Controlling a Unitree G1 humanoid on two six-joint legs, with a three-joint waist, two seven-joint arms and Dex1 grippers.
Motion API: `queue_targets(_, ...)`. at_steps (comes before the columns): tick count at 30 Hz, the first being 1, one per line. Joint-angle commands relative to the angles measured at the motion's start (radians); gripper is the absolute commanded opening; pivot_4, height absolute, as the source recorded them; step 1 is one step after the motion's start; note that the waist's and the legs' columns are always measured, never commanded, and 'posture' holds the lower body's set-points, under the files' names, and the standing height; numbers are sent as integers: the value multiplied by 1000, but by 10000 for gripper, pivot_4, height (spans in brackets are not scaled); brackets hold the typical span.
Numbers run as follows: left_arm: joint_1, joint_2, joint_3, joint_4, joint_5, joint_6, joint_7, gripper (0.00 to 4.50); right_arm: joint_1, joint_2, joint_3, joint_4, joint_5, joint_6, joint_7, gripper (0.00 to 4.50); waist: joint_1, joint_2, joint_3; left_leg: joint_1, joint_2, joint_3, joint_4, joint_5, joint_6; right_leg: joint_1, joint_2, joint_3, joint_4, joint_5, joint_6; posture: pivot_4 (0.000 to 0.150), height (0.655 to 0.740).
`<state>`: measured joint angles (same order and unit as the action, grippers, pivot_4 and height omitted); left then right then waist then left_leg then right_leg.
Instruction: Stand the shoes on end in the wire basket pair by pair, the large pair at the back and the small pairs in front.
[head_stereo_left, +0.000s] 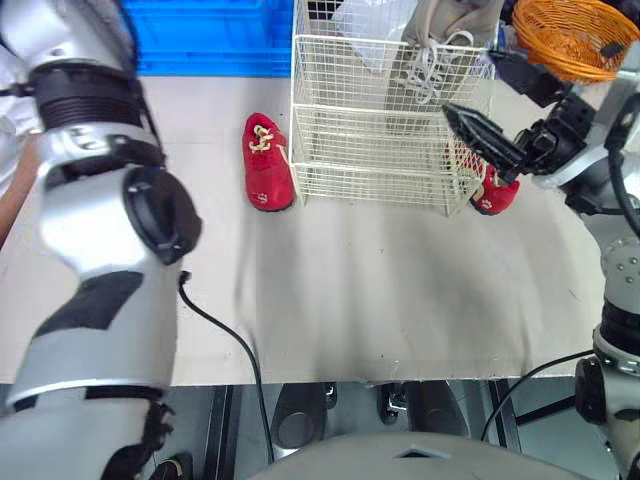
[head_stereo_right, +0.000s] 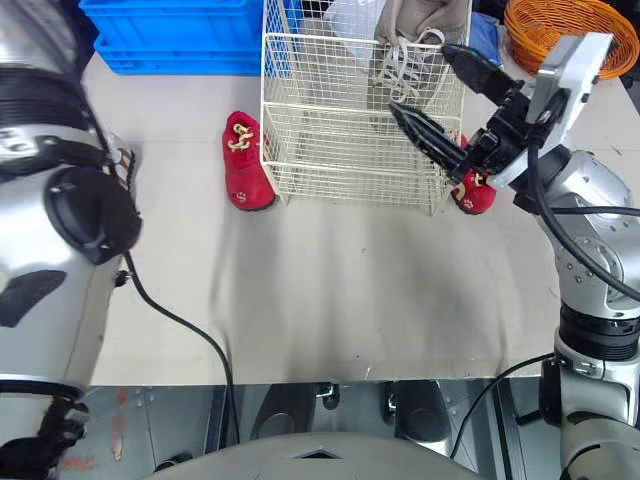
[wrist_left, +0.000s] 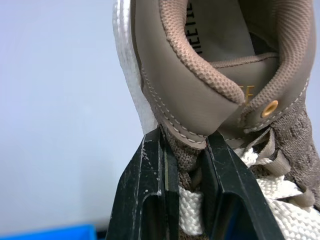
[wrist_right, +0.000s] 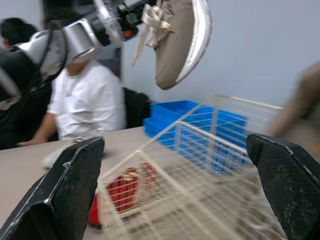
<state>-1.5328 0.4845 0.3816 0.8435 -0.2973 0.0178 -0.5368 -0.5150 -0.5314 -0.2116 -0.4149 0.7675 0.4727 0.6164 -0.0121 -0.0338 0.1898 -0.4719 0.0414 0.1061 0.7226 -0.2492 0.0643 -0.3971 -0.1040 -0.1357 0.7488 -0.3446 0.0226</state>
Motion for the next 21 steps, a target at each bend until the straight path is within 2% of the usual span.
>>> queue_targets(1,-23,-41,-17,-52,19,-159,80,2737,16,-3,-44,-55,-5,-33,-31,45000,-1,0,0,0,0,0,0,0,0,0,0,0,0,0,0,1500,6860)
queue_targets(7,34,-143,-96,-10,118,-394,181,2737,60,-7,-71,-95,-15,-46,-78,45000,3,0,0,0,0,0,-1,0,0,0,0,-1,0,0,0,1500,6860)
queue_targets(13,140,-259,-148,16,182,-507,303,2737,114,5,-94,-118,-44,-87,-110,45000,11,0,0,0,-1,0,0,0,0,0,0,-2,0,0,0,1500,6860)
queue_targets(18,179,-283,-196,61,256,-536,396,2737,133,14,-86,-130,-47,-100,-131,45000,8,0,0,0,-1,0,-1,0,0,0,0,-2,0,0,0,1500,6860)
queue_targets(21,203,-284,-233,83,283,-557,379,2737,139,16,-84,-136,-47,-104,-141,45000,6,0,0,1,-1,1,-1,0,0,0,0,-2,0,0,0,1500,6860)
